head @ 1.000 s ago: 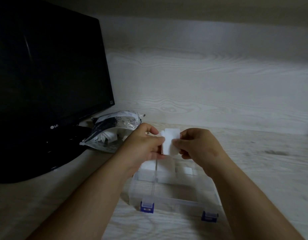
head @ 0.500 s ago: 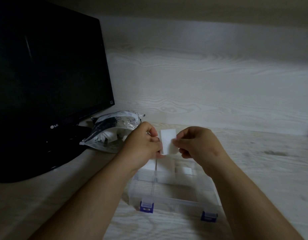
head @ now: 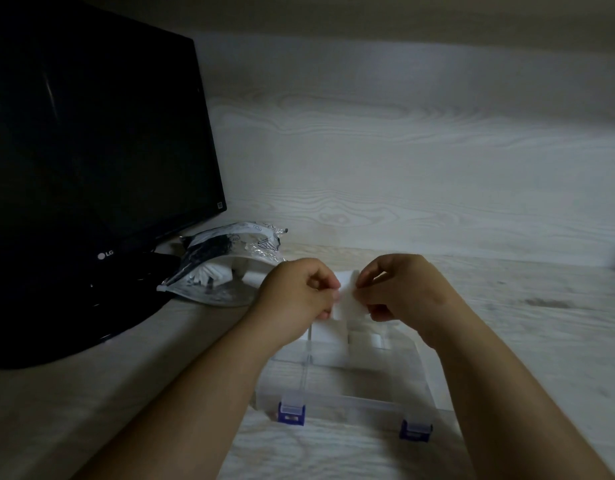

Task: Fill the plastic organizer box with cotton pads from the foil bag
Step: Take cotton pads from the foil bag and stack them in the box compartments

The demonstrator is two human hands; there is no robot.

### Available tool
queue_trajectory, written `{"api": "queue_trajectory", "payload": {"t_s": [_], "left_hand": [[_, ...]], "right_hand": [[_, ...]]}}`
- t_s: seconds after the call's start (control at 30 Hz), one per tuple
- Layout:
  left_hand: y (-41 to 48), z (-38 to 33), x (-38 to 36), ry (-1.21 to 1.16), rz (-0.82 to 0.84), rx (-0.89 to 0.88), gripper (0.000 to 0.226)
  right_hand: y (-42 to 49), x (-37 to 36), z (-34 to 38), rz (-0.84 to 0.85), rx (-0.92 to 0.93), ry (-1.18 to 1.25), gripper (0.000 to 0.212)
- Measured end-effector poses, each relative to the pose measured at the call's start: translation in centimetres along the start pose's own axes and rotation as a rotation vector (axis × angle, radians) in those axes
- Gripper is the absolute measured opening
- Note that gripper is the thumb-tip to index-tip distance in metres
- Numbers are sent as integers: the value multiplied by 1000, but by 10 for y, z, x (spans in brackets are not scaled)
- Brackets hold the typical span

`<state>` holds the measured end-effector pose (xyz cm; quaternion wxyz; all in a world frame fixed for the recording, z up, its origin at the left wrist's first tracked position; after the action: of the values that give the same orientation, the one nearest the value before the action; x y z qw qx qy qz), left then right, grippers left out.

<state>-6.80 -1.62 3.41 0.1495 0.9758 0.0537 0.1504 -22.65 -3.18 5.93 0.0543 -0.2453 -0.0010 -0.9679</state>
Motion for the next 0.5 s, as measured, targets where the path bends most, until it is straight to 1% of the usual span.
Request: {"api": "queue_trajectory", "payload": {"t_s": [0.13, 0.23, 0.3, 0.4, 0.5], "left_hand": [[0, 2, -11, 119, 34, -5, 18], [-2, -2, -15, 358, 116, -64, 10], [-5, -4, -19, 510, 168, -112, 18], [-6, -6, -23, 530, 236, -146, 23], [-7, -3, -29, 611, 311, -179, 25]], "right_hand": [[1, 3, -2, 29, -74, -110, 10], [2, 4, -4, 64, -148, -179, 11], [3, 5, -6, 82, -186, -212, 12], [4, 3, -10, 121, -244, -257, 10], [6, -1, -15, 165, -286, -301, 12]]}}
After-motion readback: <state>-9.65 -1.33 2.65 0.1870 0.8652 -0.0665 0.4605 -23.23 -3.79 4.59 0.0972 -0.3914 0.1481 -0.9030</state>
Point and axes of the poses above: each hand's wrist, its own y-axis towards the middle knuckle, its own x-axis out of the back of the hand, z = x × y, the point moved 6 cm from there along y, towards the middle knuckle, and after that the axes turned 3 degrees about -x, right-handed, at the moved point
